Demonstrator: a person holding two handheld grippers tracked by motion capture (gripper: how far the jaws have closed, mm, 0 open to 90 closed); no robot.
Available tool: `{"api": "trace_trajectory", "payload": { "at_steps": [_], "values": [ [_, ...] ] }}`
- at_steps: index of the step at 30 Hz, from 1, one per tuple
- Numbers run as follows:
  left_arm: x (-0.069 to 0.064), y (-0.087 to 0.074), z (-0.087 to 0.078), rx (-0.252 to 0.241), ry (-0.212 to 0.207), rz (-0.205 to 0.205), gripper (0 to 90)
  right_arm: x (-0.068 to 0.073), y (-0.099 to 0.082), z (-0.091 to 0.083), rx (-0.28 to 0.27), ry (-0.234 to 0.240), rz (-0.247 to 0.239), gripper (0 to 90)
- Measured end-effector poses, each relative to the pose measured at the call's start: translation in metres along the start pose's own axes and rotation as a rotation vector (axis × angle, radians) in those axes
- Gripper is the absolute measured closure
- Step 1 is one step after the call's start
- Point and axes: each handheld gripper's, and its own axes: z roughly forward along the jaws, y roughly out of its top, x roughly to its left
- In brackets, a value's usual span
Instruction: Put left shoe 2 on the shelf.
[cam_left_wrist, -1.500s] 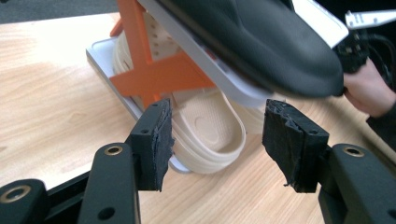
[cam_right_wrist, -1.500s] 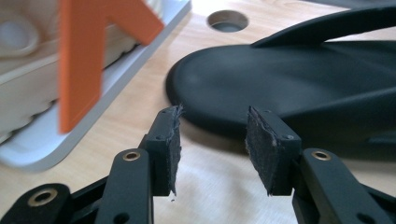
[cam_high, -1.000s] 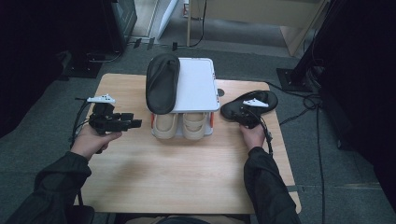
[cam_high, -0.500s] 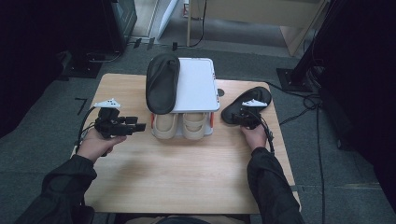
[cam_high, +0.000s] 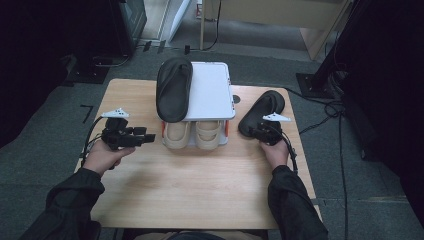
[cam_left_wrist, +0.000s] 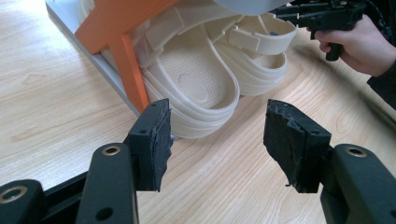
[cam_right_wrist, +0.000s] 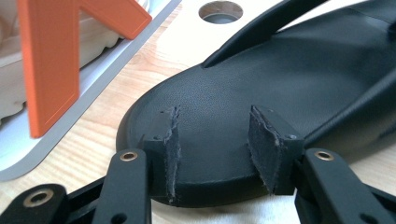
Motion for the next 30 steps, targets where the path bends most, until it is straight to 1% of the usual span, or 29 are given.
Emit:
{"api": "trace_trajectory", "payload": {
  "at_steps": [4, 5, 7, 9, 15, 17, 22, 26, 30],
  "values": [
    [-0.002, -0.001, 0.004, 0.002, -0.004, -0.001, 41.6, -0.001, -0.005, -0.007, 0.000, 0.006, 0.001, 54.2],
    [-0.002, -0.001, 0.005, 0.009, -0.004, 0.004, 41.5, -0.001, -0.005, -0.008, -0.002, 0.007, -0.002, 54.2],
    [-0.002, -0.001, 0.008, 0.008, -0.005, 0.000, 41.6, -0.001, -0.007, -0.010, -0.003, 0.012, -0.012, 54.5],
    [-0.003, -0.002, 0.010, 0.007, -0.012, -0.005, 41.6, 0.001, -0.008, -0.013, 0.003, 0.020, -0.011, 54.5],
    [-0.004, -0.004, 0.015, 0.017, -0.016, -0.007, 41.6, 0.006, -0.013, -0.019, -0.001, 0.026, -0.040, 55.1],
    [-0.003, -0.005, 0.017, 0.017, -0.016, -0.010, 41.7, 0.006, -0.015, -0.022, -0.005, 0.030, -0.031, 55.3],
    [-0.002, -0.006, 0.019, 0.009, -0.011, -0.016, 41.8, 0.007, -0.016, -0.025, -0.002, 0.029, -0.033, 55.5],
    [-0.001, -0.005, 0.020, 0.007, -0.008, -0.026, 41.9, 0.009, -0.019, -0.028, -0.007, 0.031, -0.019, 56.1],
    [-0.001, -0.006, 0.020, 0.006, -0.003, -0.027, 41.9, 0.010, -0.019, -0.031, 0.003, 0.038, -0.014, 56.2]
  ]
}}
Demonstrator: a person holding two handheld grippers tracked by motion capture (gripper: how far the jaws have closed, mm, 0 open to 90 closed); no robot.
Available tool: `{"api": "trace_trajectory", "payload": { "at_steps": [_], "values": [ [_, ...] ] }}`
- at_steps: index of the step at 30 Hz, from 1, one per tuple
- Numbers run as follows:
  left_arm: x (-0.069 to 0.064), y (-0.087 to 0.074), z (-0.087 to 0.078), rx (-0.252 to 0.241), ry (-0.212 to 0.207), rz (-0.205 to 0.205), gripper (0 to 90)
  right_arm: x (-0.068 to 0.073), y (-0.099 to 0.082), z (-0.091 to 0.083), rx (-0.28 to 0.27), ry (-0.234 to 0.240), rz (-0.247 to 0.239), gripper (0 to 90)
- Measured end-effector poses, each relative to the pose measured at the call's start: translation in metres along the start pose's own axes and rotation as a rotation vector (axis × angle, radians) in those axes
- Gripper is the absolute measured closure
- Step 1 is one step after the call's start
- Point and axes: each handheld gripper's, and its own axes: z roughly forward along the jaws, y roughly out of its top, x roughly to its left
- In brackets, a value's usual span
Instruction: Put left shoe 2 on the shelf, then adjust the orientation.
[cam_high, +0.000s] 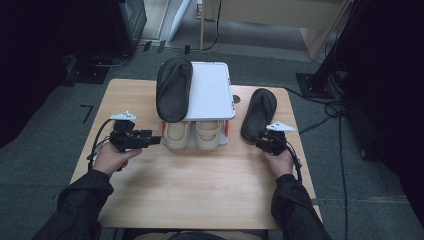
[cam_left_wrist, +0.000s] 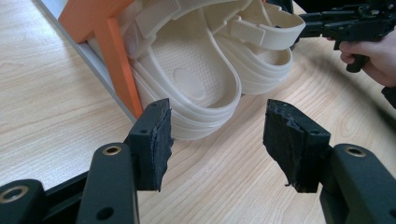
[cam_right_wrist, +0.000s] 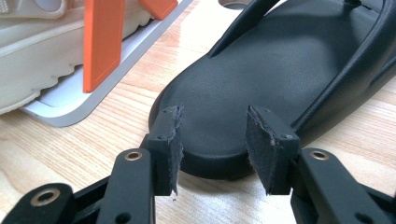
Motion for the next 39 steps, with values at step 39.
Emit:
{"api": "trace_trajectory", "payload": {
  "at_steps": [39],
  "values": [
    [0.003, -0.009, 0.013, 0.012, 0.016, -0.009, 41.7, 0.005, -0.010, -0.007, -0.006, 0.037, 0.033, 57.8]
  ]
}}
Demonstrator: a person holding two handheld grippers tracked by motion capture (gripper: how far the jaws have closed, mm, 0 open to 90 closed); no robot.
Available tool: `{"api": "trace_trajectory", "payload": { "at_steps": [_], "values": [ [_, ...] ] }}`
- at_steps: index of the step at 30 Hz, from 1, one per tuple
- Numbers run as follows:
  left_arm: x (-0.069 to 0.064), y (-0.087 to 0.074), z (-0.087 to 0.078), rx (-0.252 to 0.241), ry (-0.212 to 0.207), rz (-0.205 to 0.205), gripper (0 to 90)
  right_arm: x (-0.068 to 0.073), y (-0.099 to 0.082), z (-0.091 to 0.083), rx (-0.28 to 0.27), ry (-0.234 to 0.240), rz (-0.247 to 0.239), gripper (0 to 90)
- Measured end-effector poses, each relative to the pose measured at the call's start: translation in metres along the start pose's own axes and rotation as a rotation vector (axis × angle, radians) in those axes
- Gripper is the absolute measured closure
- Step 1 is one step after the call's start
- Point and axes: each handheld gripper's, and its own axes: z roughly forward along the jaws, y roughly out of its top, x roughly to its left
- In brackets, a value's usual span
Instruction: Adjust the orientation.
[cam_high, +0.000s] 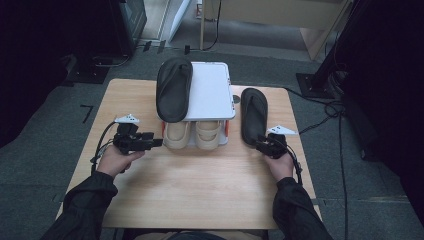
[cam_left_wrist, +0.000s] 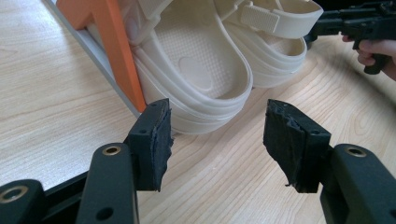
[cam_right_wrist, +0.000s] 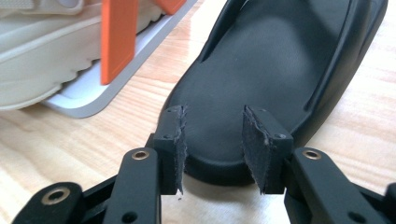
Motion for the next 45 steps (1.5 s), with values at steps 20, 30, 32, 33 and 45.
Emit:
{"api": "trace_trajectory", "payload": {
  "at_steps": [20, 30, 32, 33, 45],
  "values": [
    [0.000, -0.001, 0.001, -0.014, -0.011, 0.000, 41.9, 0.021, -0.014, -0.017, 0.001, 0.017, -0.042, 57.8],
    [0.001, -0.002, 0.001, -0.013, -0.016, 0.002, 41.9, -0.008, 0.013, -0.012, -0.052, -0.047, 0.042, 60.5],
    [0.001, -0.002, 0.001, -0.013, -0.019, 0.004, 41.9, -0.023, 0.022, -0.003, -0.051, -0.092, 0.056, 60.5],
    [0.001, -0.002, 0.001, -0.013, -0.019, 0.004, 41.9, -0.023, 0.022, -0.003, -0.051, -0.092, 0.056, 60.5],
    [-0.001, -0.005, -0.001, -0.026, -0.035, 0.001, 41.9, -0.059, 0.031, 0.036, -0.035, -0.138, 0.189, 56.6]
  ]
}}
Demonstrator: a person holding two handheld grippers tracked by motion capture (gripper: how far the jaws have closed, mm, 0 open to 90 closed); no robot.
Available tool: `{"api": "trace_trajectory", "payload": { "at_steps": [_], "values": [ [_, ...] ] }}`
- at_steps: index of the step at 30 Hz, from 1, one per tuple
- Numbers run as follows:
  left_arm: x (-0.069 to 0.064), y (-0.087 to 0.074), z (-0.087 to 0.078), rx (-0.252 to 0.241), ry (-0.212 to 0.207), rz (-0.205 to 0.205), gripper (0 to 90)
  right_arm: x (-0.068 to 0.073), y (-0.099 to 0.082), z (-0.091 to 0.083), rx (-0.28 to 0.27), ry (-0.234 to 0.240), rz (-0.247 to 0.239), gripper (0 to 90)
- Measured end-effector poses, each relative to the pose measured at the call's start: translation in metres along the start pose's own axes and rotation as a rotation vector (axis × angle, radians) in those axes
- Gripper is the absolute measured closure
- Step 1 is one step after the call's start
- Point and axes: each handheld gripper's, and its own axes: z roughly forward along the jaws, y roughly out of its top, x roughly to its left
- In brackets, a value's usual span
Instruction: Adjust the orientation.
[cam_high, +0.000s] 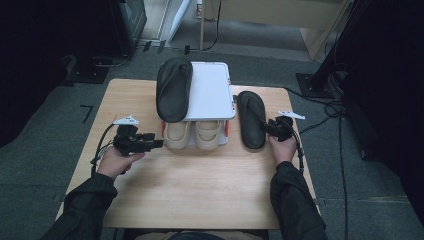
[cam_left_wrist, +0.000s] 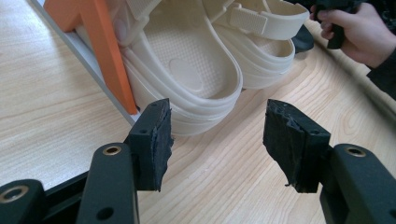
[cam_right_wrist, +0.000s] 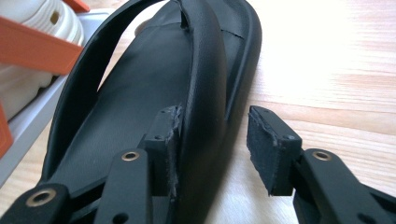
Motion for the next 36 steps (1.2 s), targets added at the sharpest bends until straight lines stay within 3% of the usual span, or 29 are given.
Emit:
{"api": "trace_trajectory", "payload": {
  "at_steps": [3, 4, 7, 9, 26, 36],
  "values": [
    [0.001, -0.002, 0.000, -0.002, 0.000, -0.004, 42.0, 0.008, 0.001, 0.005, 0.011, -0.032, -0.041, 58.0],
    [0.002, -0.003, -0.001, -0.001, 0.000, -0.005, 42.1, 0.010, 0.002, 0.005, 0.011, -0.057, -0.045, 62.6],
    [0.002, -0.003, -0.001, 0.001, 0.001, -0.005, 42.1, 0.009, 0.002, 0.004, 0.014, -0.056, -0.031, 65.8],
    [0.003, -0.003, -0.001, -0.004, 0.001, -0.009, 42.1, 0.011, 0.003, -0.001, 0.021, -0.083, -0.055, 73.2],
    [0.002, -0.003, -0.002, -0.017, -0.004, -0.016, 42.3, 0.020, -0.022, -0.041, 0.027, -0.083, -0.063, 75.2],
    [-0.004, -0.003, 0.001, -0.014, -0.005, -0.008, 42.4, 0.026, -0.044, -0.079, 0.046, -0.079, -0.032, 75.4]
  ]
}}
